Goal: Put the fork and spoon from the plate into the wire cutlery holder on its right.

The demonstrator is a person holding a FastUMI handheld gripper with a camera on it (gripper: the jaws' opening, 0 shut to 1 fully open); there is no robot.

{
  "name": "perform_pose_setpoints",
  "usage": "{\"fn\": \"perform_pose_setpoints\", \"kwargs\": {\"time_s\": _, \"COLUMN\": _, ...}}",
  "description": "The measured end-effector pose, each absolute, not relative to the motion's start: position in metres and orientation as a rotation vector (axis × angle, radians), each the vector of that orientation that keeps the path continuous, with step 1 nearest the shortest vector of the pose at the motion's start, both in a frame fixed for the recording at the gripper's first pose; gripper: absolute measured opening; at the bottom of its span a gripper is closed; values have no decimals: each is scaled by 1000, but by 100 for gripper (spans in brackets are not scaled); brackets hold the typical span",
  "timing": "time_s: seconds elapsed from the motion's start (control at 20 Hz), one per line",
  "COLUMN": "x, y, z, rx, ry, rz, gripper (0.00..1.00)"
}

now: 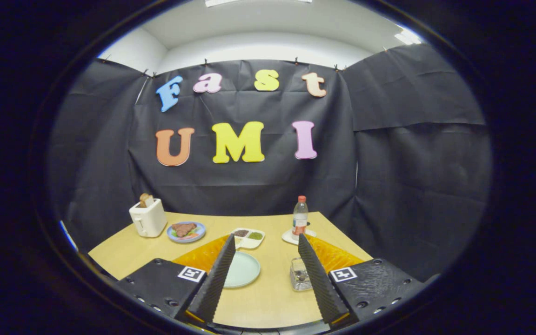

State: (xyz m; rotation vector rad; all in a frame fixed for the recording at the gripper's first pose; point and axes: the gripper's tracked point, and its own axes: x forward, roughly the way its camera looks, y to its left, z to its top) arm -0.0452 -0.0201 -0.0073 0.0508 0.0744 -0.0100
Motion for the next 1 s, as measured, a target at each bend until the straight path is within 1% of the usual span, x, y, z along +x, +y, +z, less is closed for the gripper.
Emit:
{"fn": "perform_pose_setpoints", "kwargs": {"time_s": 0.05, "x": -51, "y": -13, "z": -3, "rx": 45, "ry": 53, "rz": -2, "gripper": 86}}
{"fn": "perform_pose_setpoints", "kwargs": {"time_s": 0.25, "x": -75, "y": 16, "z": 3, "rx": 44, "ry": 12, "rz": 43, "gripper": 87}}
{"fn": "perform_pose_setpoints", "kwargs": {"time_s": 0.35, "x": -81, "y": 27, "z": 1, "rx": 39, "ry": 7, "rz": 65, "gripper": 91}}
{"fn": "perform_pose_setpoints", "kwargs": {"time_s": 1.0, "x": -92, "y": 61, "z": -5, "rx": 43, "ry": -17, "rz": 133, "gripper": 93}}
